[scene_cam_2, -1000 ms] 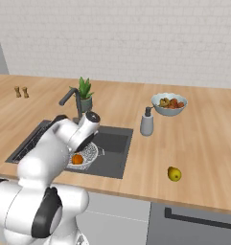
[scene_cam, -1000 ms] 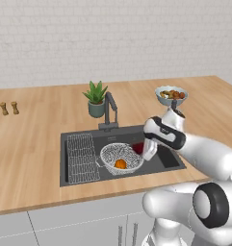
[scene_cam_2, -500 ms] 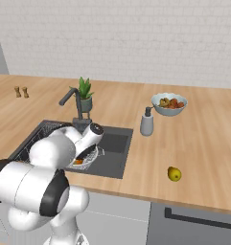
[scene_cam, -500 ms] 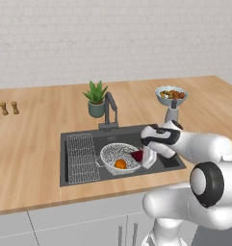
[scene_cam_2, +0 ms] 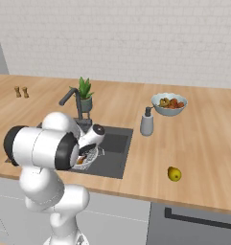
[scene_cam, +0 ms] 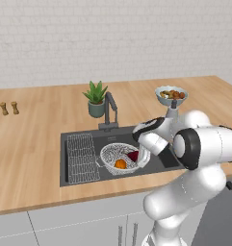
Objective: Put the colander in the sink, put the pear, pear, orange in the colander, and turn on the sink faucet and pour water over the colander.
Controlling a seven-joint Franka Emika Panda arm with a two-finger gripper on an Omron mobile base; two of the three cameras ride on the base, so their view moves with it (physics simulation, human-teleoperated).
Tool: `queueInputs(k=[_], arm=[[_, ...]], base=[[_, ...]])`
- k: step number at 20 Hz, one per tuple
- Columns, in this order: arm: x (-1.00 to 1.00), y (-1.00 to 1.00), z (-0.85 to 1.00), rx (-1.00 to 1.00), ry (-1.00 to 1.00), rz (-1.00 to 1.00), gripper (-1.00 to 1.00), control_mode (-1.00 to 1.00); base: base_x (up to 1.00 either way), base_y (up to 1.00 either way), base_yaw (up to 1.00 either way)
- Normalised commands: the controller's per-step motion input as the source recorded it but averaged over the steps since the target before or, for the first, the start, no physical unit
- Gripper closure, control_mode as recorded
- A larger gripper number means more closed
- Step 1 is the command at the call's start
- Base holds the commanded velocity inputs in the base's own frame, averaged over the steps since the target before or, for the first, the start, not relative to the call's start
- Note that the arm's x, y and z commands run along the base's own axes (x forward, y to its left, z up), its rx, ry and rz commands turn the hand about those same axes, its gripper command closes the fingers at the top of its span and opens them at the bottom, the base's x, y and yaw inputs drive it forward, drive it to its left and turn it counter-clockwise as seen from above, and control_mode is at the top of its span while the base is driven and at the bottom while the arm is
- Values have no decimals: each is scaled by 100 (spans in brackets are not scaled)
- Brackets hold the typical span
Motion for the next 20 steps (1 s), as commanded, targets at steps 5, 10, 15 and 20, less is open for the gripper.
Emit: queueInputs(k=[5, 10, 15, 20], arm=[[28, 0, -27, 0, 0, 0, 100, -100], [29, 0, -27, 0, 0, 0, 100, -100], [19, 0, -15, 0, 0, 0, 100, -100], [13, 1, -7, 0, 0, 0, 100, -100]], base=[[0, 0, 0], [0, 0, 0], [0, 0, 0], [0, 0, 0]])
